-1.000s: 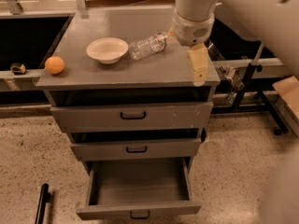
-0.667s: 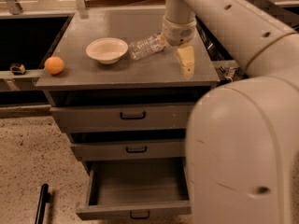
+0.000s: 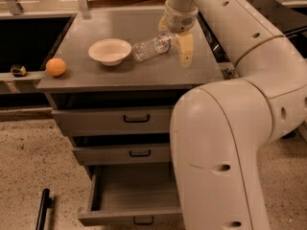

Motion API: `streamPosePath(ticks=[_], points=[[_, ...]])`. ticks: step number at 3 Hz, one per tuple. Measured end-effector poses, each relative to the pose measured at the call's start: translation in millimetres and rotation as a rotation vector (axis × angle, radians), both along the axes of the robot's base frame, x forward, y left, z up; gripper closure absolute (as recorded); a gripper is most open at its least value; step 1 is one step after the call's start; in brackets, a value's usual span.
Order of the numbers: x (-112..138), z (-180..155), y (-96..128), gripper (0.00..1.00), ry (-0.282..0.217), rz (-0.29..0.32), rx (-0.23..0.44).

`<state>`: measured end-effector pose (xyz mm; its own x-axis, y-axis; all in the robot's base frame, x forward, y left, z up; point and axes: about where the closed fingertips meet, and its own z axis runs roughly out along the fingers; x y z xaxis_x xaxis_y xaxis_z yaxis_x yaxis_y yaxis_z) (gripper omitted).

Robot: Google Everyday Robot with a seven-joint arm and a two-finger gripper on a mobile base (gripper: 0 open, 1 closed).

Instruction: Place water bottle into bottom drawer

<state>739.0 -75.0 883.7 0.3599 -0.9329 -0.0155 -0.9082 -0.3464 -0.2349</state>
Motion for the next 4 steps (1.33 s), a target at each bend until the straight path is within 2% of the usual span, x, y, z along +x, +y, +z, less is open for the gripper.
streamPosePath(ticks=[1,3,4], points=[[6.8,-3.2,3.6,0.00,-0.018,0.001,0.008],[40.2,-17.1,43.7,0.00,-0.059,0.136,0.012],[52.7,-23.0,51.3,0.13,-0.076,0.158,0.022]])
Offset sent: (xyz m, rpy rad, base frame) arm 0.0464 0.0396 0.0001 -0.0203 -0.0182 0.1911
